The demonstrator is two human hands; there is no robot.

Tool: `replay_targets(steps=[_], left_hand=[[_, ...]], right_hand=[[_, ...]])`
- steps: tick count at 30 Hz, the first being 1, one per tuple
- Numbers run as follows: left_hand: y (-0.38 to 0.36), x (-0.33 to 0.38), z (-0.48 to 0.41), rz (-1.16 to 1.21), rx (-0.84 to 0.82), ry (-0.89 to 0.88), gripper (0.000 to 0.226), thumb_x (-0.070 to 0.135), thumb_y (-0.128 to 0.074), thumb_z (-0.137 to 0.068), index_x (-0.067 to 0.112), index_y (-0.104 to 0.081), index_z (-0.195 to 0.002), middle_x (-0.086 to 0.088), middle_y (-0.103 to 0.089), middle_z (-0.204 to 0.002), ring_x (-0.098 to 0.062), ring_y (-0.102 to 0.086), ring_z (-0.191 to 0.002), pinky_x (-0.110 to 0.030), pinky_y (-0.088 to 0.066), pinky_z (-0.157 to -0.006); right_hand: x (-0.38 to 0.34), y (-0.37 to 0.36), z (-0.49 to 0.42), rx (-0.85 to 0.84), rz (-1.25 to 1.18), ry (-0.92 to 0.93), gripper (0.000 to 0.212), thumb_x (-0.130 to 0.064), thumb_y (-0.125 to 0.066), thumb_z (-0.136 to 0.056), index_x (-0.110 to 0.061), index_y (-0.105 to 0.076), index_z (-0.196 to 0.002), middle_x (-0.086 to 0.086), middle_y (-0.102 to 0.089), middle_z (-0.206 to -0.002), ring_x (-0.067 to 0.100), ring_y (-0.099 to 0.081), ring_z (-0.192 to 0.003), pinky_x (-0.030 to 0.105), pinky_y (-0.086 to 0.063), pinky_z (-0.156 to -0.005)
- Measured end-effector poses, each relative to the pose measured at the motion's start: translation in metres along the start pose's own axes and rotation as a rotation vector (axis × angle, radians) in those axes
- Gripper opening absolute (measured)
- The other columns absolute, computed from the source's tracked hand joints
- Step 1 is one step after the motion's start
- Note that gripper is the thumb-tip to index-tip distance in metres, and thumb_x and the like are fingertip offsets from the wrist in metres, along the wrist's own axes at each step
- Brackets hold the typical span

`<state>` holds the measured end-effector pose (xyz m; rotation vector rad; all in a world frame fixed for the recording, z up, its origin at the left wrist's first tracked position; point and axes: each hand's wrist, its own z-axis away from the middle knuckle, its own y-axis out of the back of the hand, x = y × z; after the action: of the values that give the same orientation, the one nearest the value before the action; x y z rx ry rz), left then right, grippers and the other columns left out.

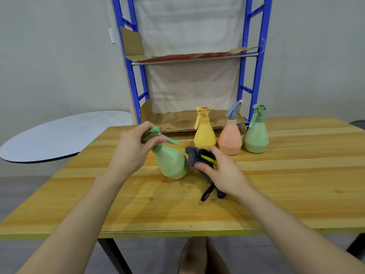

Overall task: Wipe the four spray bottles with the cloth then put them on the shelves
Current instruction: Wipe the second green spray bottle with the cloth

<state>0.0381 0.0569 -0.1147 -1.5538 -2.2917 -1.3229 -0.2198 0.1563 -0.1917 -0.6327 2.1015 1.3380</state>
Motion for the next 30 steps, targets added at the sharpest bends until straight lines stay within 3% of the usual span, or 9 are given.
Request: replay_targets(steps=[2,4,8,11,14,18,22,27,30], left_hand=[[0.007,-0.009,0.001,-0.071,-0.023,0.017,0.007,0.039,-0.068,-0.103,0.032,-0.067,-0.104,0.013,-0.073,-0.09,-0.006,-0.064,-0.083,-0.033,-0.049,-0.07],[0.005,-0.014,0.005,-0.083,-0.094,0.034,0.005,0.029,-0.062,-0.107,0.032,-0.066,-0.11,0.015,-0.078,-0.095,-0.008,-0.069,-0.085,-0.036,-0.053,-0.075],[-0.024,-0.013,0.022,0.18,-0.123,0.119,0.007,0.023,-0.067,-0.106,0.026,-0.07,-0.111,0.015,-0.082,-0.094,-0.011,-0.077,-0.087,-0.038,-0.061,-0.079],[-0.033,-0.022,0.036,0.331,-0.099,0.228,0.011,0.025,-0.07,-0.104,0.023,-0.074,-0.114,0.001,-0.082,-0.101,-0.018,-0.081,-0.092,-0.052,-0.066,-0.085],[-0.03,-0.028,0.044,0.341,-0.12,0.259,0.007,0.024,-0.075,-0.1,0.024,-0.074,-0.107,-0.005,-0.078,-0.099,-0.02,-0.081,-0.085,-0.05,-0.069,-0.074],[-0.034,-0.01,0.043,0.231,-0.087,0.15,0.009,0.022,-0.079,-0.098,0.023,-0.074,-0.105,0.0,-0.08,-0.09,-0.015,-0.08,-0.077,-0.045,-0.069,-0.069],[-0.035,0.004,0.046,0.046,-0.066,-0.032,0.011,0.034,-0.076,-0.099,0.035,-0.069,-0.108,0.008,-0.078,-0.081,-0.009,-0.076,-0.07,-0.04,-0.062,-0.064],[-0.037,0.011,0.051,-0.005,-0.021,-0.081,0.013,0.042,-0.067,-0.101,0.039,-0.062,-0.112,0.005,-0.077,-0.078,-0.018,-0.074,-0.069,-0.046,-0.06,-0.061],[-0.036,0.011,0.054,0.005,-0.03,-0.107,0.012,0.039,-0.068,-0.102,0.036,-0.063,-0.112,0.008,-0.076,-0.079,-0.019,-0.074,-0.072,-0.045,-0.06,-0.065]], right_hand=[[-0.005,0.006,-0.001,0.14,-0.097,-0.005,0.041,-0.053,-0.069,-0.099,-0.029,-0.065,-0.132,-0.01,-0.074,-0.111,0.014,-0.069,-0.103,0.032,-0.051,-0.08],[-0.017,0.009,-0.006,0.232,-0.143,0.025,0.038,-0.051,-0.066,-0.101,-0.029,-0.066,-0.132,-0.011,-0.073,-0.113,0.013,-0.068,-0.106,0.032,-0.051,-0.082],[-0.049,-0.002,-0.017,0.094,0.045,0.197,0.043,-0.054,-0.063,-0.102,-0.03,-0.061,-0.138,-0.006,-0.07,-0.129,0.017,-0.064,-0.119,0.04,-0.053,-0.099],[-0.048,-0.004,-0.018,0.004,0.204,0.195,0.051,-0.062,-0.061,-0.101,-0.032,-0.059,-0.142,-0.007,-0.067,-0.134,0.02,-0.062,-0.124,0.047,-0.052,-0.103],[-0.028,-0.002,-0.016,-0.004,0.317,0.21,0.054,-0.066,-0.058,-0.1,-0.035,-0.056,-0.143,-0.011,-0.061,-0.139,0.018,-0.055,-0.131,0.048,-0.051,-0.106],[-0.034,0.0,-0.031,0.005,0.47,0.121,0.061,-0.073,-0.045,-0.098,-0.03,-0.058,-0.139,-0.003,-0.063,-0.131,0.026,-0.058,-0.124,0.049,-0.053,-0.1],[-0.027,-0.003,-0.026,-0.079,0.466,0.345,0.064,-0.074,-0.038,-0.099,-0.03,-0.064,-0.137,-0.011,-0.065,-0.139,0.017,-0.054,-0.135,0.047,-0.039,-0.117],[-0.02,0.017,-0.033,-0.047,0.329,0.072,0.048,-0.071,-0.04,-0.101,-0.031,-0.063,-0.115,-0.004,-0.066,-0.114,0.025,-0.062,-0.114,0.042,-0.051,-0.09],[-0.02,0.004,-0.016,-0.059,0.436,0.375,0.057,-0.068,-0.046,-0.101,-0.031,-0.061,-0.143,-0.01,-0.063,-0.14,0.016,-0.053,-0.132,0.041,-0.043,-0.112]])
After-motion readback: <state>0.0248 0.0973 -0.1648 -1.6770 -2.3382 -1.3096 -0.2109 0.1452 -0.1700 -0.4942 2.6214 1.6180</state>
